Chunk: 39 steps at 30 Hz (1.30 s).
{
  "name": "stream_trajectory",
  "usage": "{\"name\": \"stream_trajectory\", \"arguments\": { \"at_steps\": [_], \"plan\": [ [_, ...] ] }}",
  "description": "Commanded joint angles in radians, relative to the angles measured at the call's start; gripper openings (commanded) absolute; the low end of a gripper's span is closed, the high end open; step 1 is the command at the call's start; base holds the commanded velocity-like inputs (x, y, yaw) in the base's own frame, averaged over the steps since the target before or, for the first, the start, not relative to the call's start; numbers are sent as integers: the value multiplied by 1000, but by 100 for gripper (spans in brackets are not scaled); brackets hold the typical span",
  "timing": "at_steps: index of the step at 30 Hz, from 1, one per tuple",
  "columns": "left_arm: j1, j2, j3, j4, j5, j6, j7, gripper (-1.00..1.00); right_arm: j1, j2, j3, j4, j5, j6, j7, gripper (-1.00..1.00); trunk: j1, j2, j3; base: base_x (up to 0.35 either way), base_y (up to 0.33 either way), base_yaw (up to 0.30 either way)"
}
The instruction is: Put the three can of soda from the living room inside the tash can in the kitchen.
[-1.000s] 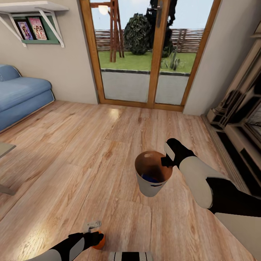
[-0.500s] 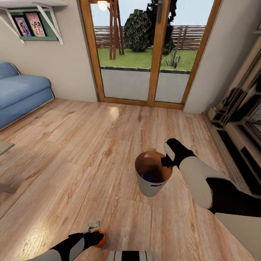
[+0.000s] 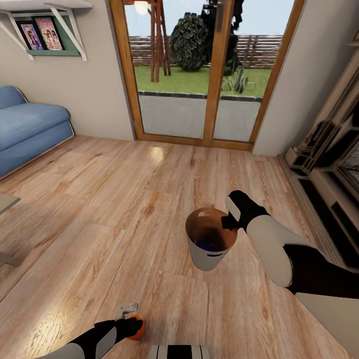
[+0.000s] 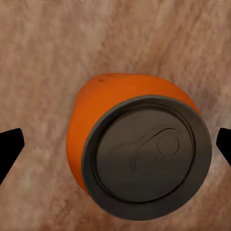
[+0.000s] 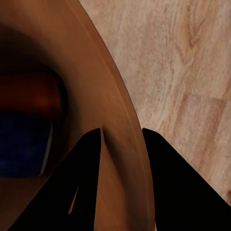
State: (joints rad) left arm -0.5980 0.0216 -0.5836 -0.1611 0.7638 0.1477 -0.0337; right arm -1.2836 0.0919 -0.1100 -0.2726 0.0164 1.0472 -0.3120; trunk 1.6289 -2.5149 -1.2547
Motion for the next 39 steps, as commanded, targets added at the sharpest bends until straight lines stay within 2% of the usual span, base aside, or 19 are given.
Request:
{"name": "stream_trajectory", "arguments": {
  "at_steps": [1,10,15,36,37,39],
  "plan": [
    [0,0,0,0,0,0,0,100,0,0,-4,0,-13,0,5,-100,0,0,0,0,0,0],
    [0,-8,-1,0,0,-1,0,100,0,0,-4,0,-13,0,5,-100,0,0,0,0,0,0],
    [0,-10,-1,0,0,-2,0,100,0,0,-4,0,-13,0,5,-100,2,-1,-19,0,0,0],
    [0,-11,-1,0,0,-24,-1,100,0,0,-2,0,-13,0,5,-100,2,-1,-19,0,0,0],
    [0,-11,-1,0,0,-24,-1,-100,0,-1,-2,0,-13,0,5,-100,2,-1,-19,0,0,0],
    [0,-11,-1,0,0,-24,-1,-100,0,-1,-2,0,-13,0,5,-100,2,-1,-19,0,0,0]
  ]
}}
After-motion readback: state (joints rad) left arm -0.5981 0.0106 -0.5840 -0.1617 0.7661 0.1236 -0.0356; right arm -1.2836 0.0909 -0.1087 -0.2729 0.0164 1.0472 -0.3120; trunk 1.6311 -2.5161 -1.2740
